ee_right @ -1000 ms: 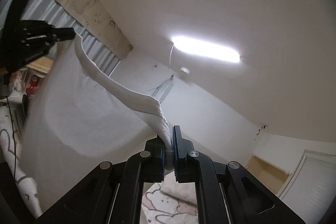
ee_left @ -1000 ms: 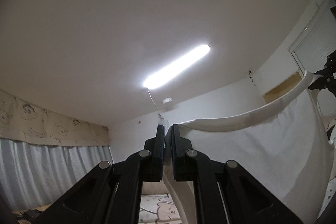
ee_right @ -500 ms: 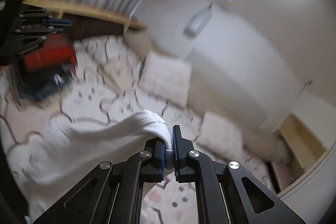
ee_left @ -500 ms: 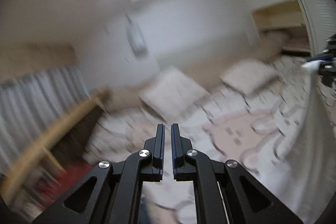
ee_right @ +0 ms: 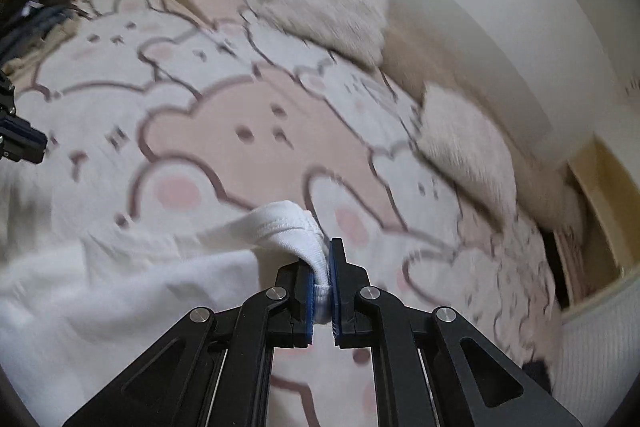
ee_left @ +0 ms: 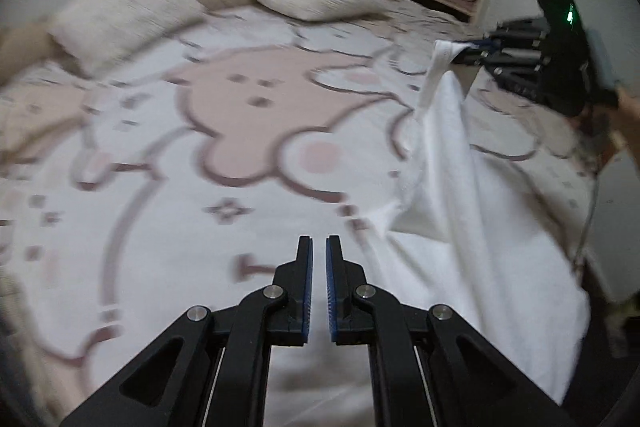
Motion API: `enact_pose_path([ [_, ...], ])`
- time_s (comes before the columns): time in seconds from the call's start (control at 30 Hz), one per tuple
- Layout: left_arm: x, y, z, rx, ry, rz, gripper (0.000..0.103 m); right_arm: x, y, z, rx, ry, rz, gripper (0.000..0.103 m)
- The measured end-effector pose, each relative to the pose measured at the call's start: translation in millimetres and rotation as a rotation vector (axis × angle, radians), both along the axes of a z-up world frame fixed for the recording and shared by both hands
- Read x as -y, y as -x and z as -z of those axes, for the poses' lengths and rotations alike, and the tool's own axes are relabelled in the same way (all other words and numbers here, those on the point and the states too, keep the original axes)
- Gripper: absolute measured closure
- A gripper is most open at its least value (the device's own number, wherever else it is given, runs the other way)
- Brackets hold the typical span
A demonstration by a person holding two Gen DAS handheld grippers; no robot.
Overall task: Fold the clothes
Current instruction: 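Lower the T-shirt onto the bed with both tools, laying it flat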
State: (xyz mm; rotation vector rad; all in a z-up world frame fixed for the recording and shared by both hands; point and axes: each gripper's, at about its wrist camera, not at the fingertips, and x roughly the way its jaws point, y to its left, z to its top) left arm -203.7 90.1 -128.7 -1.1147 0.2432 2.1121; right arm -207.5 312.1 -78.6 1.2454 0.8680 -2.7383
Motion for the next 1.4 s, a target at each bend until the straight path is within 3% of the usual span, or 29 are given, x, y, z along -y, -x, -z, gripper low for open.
enact_pose_path([
  [0.23, -43, 16, 27, 0.159, -0.052, 0.112, 0.093, -71, -29, 39, 0.070, 0.081, 0.188, 0.097],
  [0.27, -46, 16, 29, 0.169, -0.053, 0.115, 0.089, -78, -36, 45, 0.080, 0.089, 0.213, 0.097],
  [0.33, -52, 15, 30, 0.172, -0.046, 0.116, 0.056, -91, -47, 55, 0.098, 0.109, 0.254, 0.097],
  [0.4, -58, 13, 30, 0.158, -0.031, 0.110, 0.048, -102, -59, 64, 0.121, 0.148, 0.292, 0.097],
  [0.57, -70, 21, 37, 0.143, 0.015, 0.085, 0.047, -111, -76, 83, 0.162, 0.188, 0.329, 0.097],
  [0.73, -77, 27, 47, 0.198, 0.029, 0.083, 0.044, -109, -80, 89, 0.172, 0.199, 0.327, 0.097],
  [0.83, -78, 24, 47, 0.202, 0.032, 0.078, 0.048, -108, -81, 88, 0.170, 0.203, 0.326, 0.097],
  [0.87, -77, 24, 46, 0.219, 0.015, 0.074, 0.059, -108, -81, 88, 0.169, 0.204, 0.325, 0.097],
  [0.9, -76, 24, 47, 0.252, -0.007, 0.070, 0.087, -108, -81, 87, 0.169, 0.206, 0.325, 0.097],
  [0.93, -75, 24, 47, 0.285, -0.027, 0.068, 0.093, -107, -81, 87, 0.168, 0.207, 0.324, 0.097],
  [0.97, -72, 24, 46, 0.307, -0.052, 0.053, 0.093, -107, -81, 86, 0.168, 0.208, 0.324, 0.097],
  [1.17, -38, 20, 10, 0.224, -0.155, -0.058, 0.094, -100, -82, 57, 0.116, 0.240, 0.293, 0.097],
  [1.4, 32, 28, -65, 0.038, -0.243, -0.248, 0.094, -63, -59, -21, -0.011, 0.345, 0.131, 0.097],
])
